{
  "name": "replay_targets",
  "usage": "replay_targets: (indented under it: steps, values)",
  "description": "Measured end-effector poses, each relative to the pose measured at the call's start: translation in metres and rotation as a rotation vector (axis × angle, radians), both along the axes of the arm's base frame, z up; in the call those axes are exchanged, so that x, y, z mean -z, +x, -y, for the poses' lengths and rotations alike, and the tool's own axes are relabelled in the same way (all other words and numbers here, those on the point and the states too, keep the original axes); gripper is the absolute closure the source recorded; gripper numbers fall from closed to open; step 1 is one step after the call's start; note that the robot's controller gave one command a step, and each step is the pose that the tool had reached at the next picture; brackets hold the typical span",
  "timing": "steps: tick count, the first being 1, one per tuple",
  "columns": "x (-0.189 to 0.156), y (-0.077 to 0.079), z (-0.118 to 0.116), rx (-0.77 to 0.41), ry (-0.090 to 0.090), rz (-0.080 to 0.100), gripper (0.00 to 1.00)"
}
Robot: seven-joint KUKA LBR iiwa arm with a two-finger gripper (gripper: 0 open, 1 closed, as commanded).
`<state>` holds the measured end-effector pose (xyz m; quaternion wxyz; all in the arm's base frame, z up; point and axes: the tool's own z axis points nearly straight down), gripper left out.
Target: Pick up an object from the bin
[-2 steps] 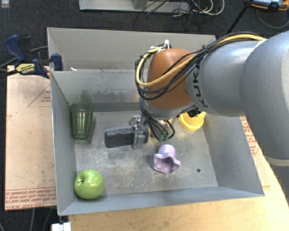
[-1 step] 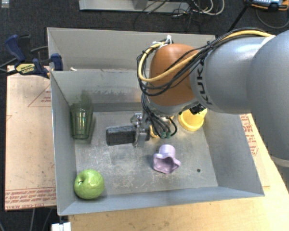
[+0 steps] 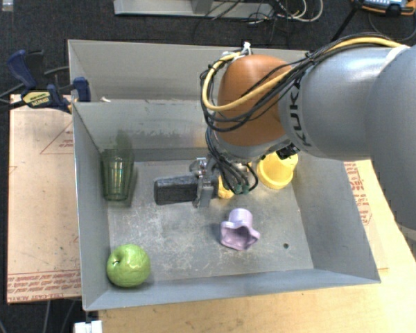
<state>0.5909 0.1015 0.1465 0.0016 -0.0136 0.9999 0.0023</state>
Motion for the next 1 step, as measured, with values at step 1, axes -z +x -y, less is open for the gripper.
replay_targets:
  steps: [1]
  values:
    - [-0.0132,0.0011,-0.0003,0.000,0.001,0.005,1.00]
